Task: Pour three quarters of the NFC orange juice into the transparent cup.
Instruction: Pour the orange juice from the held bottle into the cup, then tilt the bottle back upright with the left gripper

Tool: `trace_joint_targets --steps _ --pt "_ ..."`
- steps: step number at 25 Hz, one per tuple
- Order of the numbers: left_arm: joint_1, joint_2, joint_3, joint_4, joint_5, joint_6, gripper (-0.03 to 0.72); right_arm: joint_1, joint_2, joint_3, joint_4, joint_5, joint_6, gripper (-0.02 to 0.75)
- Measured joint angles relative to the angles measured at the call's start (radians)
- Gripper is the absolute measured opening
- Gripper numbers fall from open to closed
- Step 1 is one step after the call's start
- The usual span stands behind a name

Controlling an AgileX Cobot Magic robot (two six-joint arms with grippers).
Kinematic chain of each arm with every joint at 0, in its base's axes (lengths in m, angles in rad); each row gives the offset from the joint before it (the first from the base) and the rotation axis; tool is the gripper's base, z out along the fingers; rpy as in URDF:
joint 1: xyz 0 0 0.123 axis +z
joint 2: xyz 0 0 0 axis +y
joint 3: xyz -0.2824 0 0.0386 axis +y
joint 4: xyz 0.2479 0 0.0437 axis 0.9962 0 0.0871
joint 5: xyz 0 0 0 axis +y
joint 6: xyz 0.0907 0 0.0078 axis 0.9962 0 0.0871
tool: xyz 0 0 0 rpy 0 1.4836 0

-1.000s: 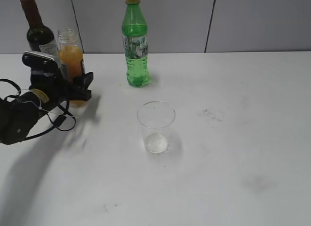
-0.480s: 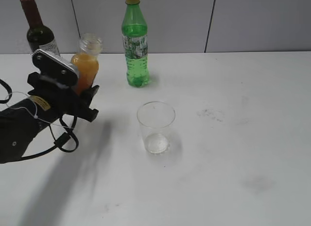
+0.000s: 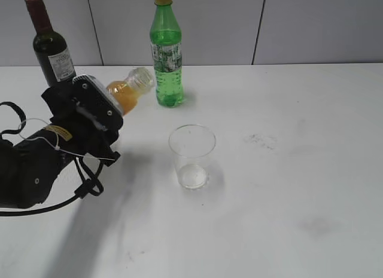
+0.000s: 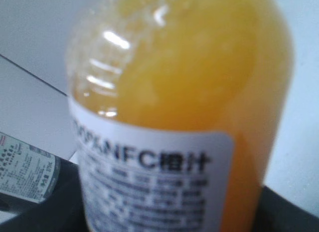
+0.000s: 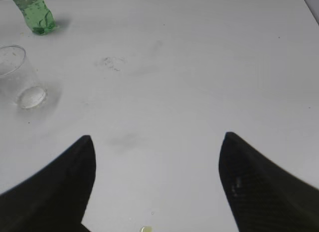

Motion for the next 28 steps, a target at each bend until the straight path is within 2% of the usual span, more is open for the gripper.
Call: trace_joint_targets --steps 3,13,22,28 --pt "-0.026 0.0 0.0 -0.022 -0.002 0.092 0.47 0.0 0.0 0.0 0.0 0.0 0.0 0.591" --pt "-0.094 0.0 0.0 -0.133 -0.054 0.283 0.47 0.0 0.0 0.0 0.0 0.0 0.0 0.591" --pt "-0.102 0.0 0.0 -0.137 -0.08 0.425 0.47 0.0 0.0 0.0 0.0 0.0 0.0 0.591" --pt "-0.102 0.0 0.0 -0.135 -0.1 0.477 0.47 0.0 0.0 0.0 0.0 0.0 0.0 0.591"
